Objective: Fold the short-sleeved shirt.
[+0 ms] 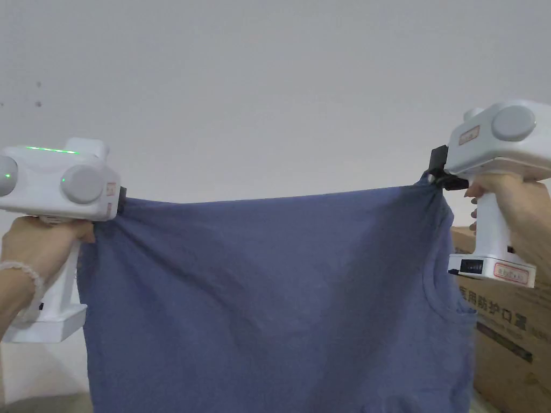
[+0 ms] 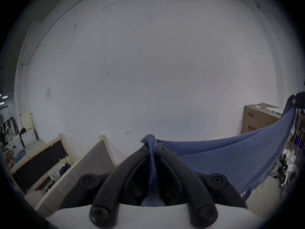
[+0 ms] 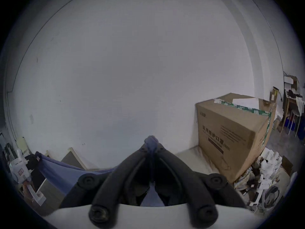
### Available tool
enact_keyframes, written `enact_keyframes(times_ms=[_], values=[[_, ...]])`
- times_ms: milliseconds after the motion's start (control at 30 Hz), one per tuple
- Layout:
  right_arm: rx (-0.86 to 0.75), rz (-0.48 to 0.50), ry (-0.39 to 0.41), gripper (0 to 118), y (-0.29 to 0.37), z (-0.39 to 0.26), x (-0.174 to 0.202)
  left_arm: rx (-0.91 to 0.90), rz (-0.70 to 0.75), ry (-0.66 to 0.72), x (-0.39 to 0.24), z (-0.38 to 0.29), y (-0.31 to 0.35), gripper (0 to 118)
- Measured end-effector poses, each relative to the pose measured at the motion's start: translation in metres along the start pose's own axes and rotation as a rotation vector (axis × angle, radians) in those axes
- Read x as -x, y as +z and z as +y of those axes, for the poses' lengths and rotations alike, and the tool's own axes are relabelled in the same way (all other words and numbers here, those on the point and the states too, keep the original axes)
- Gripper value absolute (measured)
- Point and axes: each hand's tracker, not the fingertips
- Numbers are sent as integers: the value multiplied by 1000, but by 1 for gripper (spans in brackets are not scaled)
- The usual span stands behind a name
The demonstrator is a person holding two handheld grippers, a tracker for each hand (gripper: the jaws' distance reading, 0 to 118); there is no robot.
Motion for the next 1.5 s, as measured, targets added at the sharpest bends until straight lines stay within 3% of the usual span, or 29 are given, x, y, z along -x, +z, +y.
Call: enact_keyframes(times_ms=[133,267,400,533,667,767,933,1033,1200,1267,1400,1500], values=[[37,-29,49,4,-16,-18,-3,-41,23,-64,-10,-14,-11,2],[129,-46,36,4,-55,-71,-17,-6,27,-76,-19,-69,-40,2],[280,-104,69,4,-113,-154,-34,138,7,-111,-38,-160,-85,3],[447,-160,75,4,-171,-257,-54,393,-35,-88,-61,-278,-131,3],[632,-197,136,4,-214,-365,-74,540,-41,-81,-80,-382,-150,3],[723,-211,125,4,-230,-427,-92,623,-49,-122,-88,-439,-152,3],[753,-195,106,4,-211,-464,-114,641,-65,-63,-67,-474,-134,3],[738,-174,51,4,-179,-462,-117,626,-75,-19,-58,-477,-110,3],[727,-151,86,4,-116,-455,-115,621,-70,32,-49,-470,-50,3],[724,-151,84,4,-86,-454,-115,620,-82,115,-39,-468,-19,3],[725,-133,115,4,-11,-458,-121,634,-101,66,-29,-470,49,3],[745,-123,74,4,44,-468,-133,676,-128,40,-23,-479,98,3]])
